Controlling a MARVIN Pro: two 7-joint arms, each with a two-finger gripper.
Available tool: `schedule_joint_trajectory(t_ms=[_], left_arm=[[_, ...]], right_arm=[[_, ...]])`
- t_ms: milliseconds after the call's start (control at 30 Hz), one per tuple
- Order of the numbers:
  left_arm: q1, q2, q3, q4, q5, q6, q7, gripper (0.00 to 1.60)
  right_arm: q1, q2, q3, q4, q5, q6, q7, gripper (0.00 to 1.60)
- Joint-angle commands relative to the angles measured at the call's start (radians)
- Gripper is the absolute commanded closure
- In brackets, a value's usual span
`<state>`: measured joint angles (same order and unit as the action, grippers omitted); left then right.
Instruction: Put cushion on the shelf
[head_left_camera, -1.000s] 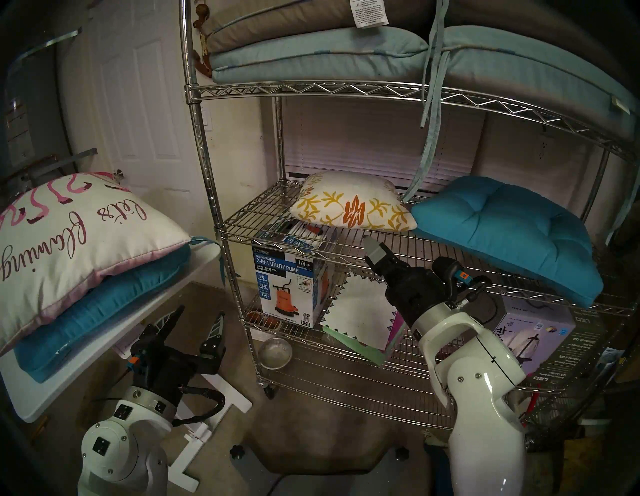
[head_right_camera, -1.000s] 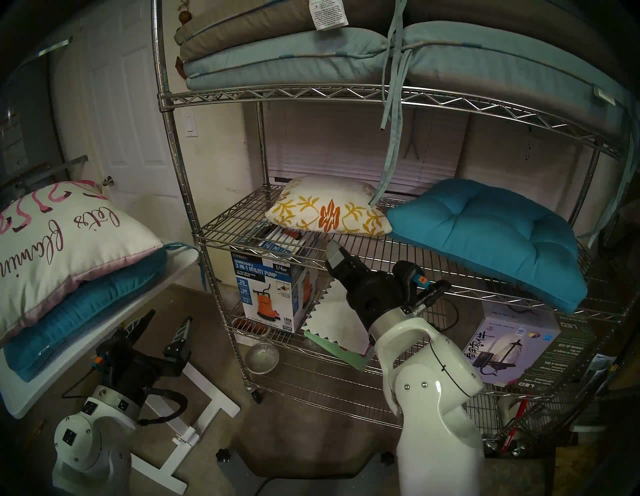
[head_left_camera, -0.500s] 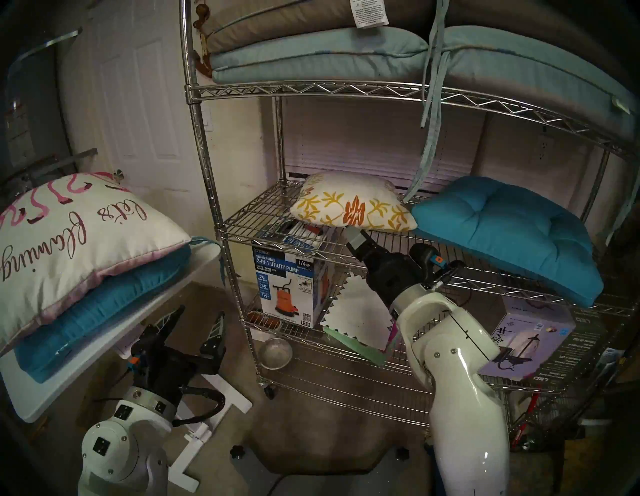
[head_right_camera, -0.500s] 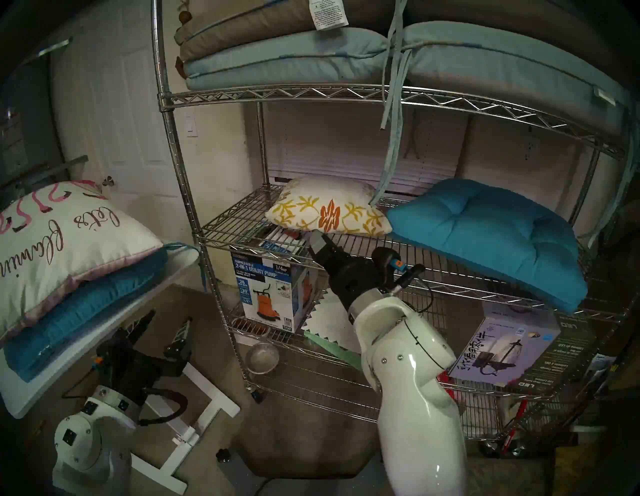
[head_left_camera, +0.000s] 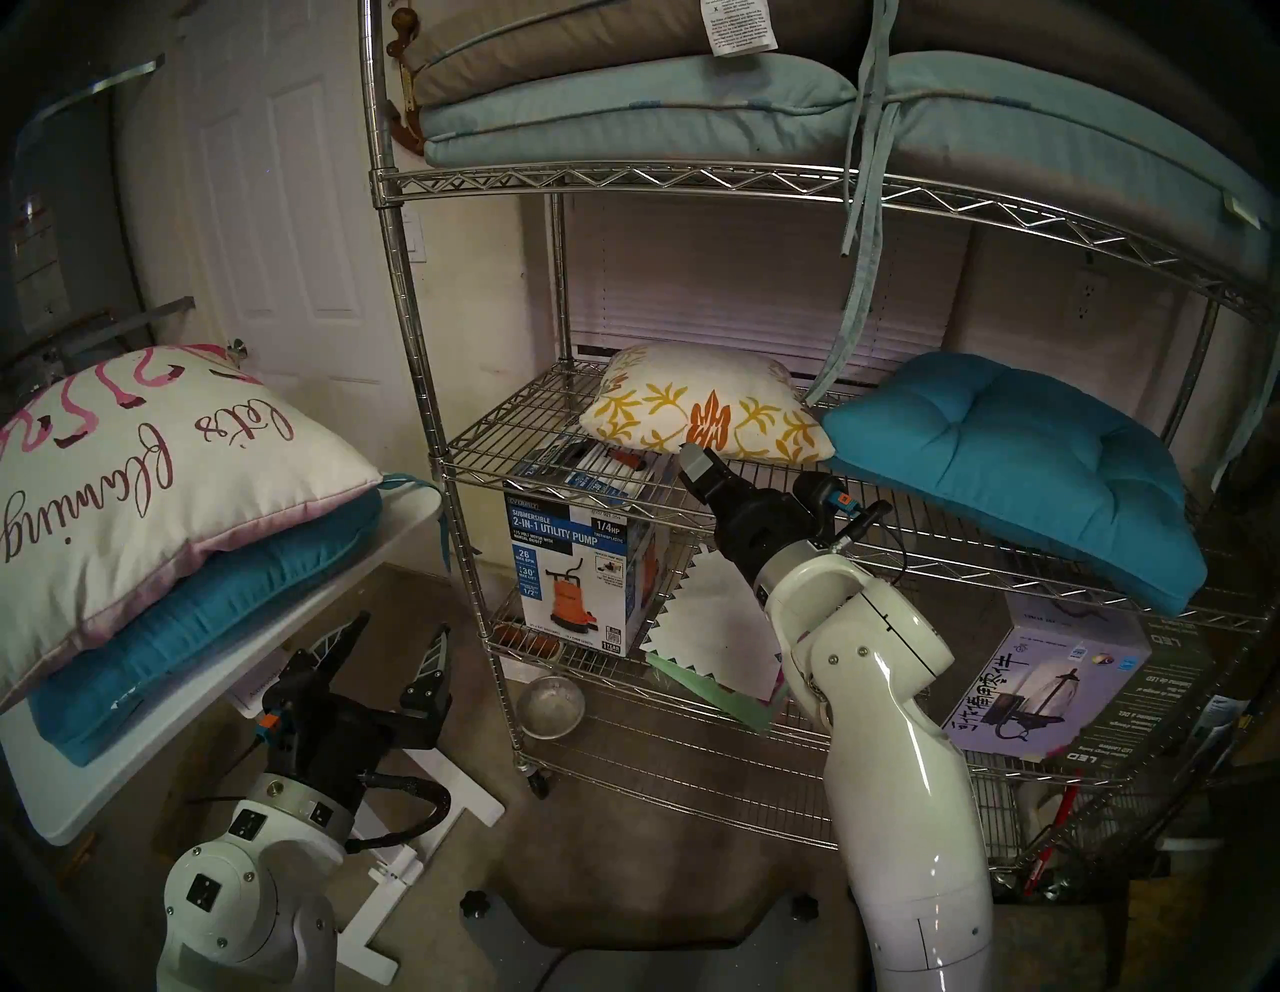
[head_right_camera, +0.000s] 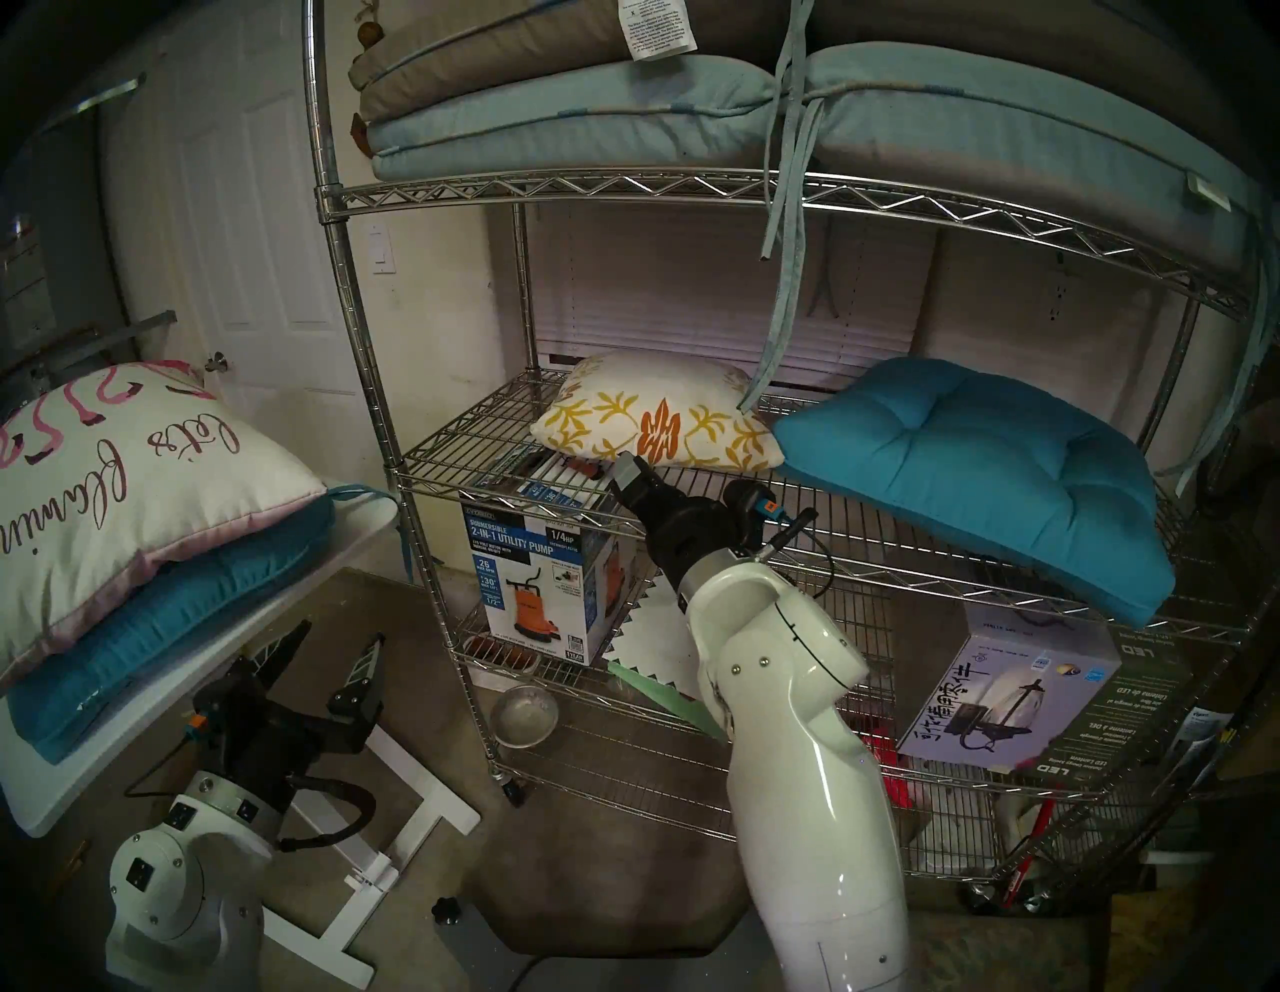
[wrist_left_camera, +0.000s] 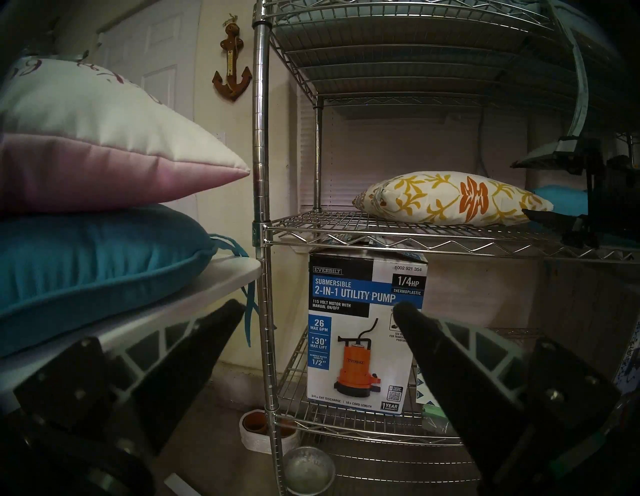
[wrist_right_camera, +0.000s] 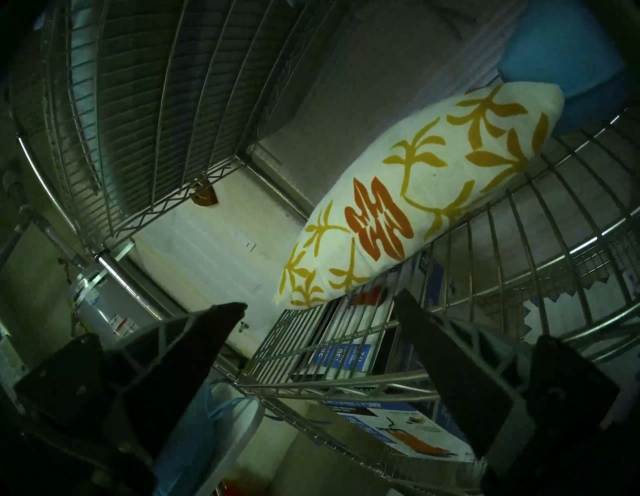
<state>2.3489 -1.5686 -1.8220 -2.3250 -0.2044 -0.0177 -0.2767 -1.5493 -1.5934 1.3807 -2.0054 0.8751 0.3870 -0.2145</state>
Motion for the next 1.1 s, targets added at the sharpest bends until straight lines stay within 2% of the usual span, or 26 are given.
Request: schedule_joint_trajectory(t_ms=[0, 33, 300, 767, 933, 1067], left_arm=[[-0.004, 0.001, 0.000, -0.014, 0.000, -0.004, -0.001, 0.00], [-0.004, 0.001, 0.000, -0.014, 0.000, -0.004, -0.001, 0.00], [-0.007, 0.001, 0.001, -0.011, 0.000, -0.004, -0.002, 0.00], [-0.011, 0.002, 0.001, -0.007, -0.001, -0.004, -0.002, 0.00], [-0.012, 0.002, 0.001, -0.007, -0.001, -0.004, -0.002, 0.00], [-0.012, 0.002, 0.001, -0.007, -0.001, -0.004, -0.002, 0.00]], right_arm=[[0.122, -0.029, 0.023, 0.041, 0.076, -0.017, -0.017, 0.00], [0.110, -0.026, 0.027, 0.038, 0.088, -0.023, -0.017, 0.00], [0.195, -0.052, 0.035, 0.111, 0.174, -0.034, -0.053, 0.00], [0.316, -0.115, 0.013, 0.226, 0.266, -0.071, -0.116, 0.00], [0.364, -0.148, 0.024, 0.279, 0.269, -0.082, -0.155, 0.00], [0.398, -0.147, 0.017, 0.308, 0.212, -0.072, -0.212, 0.00]])
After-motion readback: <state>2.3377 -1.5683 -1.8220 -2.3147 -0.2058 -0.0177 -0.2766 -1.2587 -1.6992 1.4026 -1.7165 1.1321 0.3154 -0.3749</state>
